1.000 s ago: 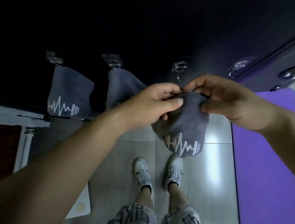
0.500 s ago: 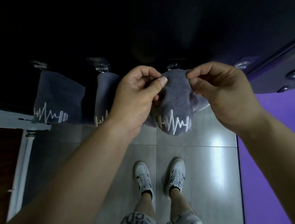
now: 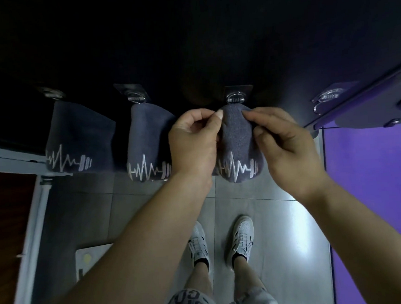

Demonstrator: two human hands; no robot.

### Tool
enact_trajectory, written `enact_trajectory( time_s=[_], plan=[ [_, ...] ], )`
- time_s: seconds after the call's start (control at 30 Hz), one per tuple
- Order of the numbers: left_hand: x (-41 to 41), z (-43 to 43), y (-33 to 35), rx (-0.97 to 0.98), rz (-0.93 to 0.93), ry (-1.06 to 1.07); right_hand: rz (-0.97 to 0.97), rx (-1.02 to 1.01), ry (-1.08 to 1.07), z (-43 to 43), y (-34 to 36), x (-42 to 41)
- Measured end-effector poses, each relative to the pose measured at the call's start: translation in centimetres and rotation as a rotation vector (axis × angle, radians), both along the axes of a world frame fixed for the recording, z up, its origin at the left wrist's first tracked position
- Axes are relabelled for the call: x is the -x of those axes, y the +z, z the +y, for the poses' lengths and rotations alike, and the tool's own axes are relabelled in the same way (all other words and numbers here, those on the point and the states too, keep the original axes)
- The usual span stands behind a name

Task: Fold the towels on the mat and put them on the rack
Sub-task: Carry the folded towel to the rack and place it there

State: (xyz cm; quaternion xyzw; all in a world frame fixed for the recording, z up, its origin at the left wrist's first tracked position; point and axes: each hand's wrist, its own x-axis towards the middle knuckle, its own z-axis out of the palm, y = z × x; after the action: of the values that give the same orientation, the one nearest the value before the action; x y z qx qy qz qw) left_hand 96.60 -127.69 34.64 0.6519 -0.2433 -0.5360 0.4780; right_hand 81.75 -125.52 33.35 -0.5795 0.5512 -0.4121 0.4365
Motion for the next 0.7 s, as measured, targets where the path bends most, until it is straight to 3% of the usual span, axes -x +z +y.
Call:
enact_trajectory(
  time_s=[0.17, 0.27, 0.4, 0.5, 0.7],
  plan=[
    [0.4, 2.0, -0.1, 0.138, -0.371, -0.079, 0.080, 0.056, 0.005, 0.7, -0.5, 0.1],
    [0.1, 3.7, -0.1, 0.203, -0.398, -0.291, 0.219, 0.099, -0.022, 1.2, -1.1, 0.6],
    [-0.5, 5.3, -0.5, 0.292, -0.456, -0.528, 0.214, 0.121, 0.026, 1.1, -1.6, 1.1],
    [-0.1, 5.7, -1.1, 0.280, -0.424, -0.579, 0.218, 0.104, 0.091, 1.4, -2.1, 1.0],
    [1.5, 6.1, -1.4, 0.214, -0.084, -0.510, -0.024, -0.054, 0.130, 1.9, -2.1, 0.2]
  ],
)
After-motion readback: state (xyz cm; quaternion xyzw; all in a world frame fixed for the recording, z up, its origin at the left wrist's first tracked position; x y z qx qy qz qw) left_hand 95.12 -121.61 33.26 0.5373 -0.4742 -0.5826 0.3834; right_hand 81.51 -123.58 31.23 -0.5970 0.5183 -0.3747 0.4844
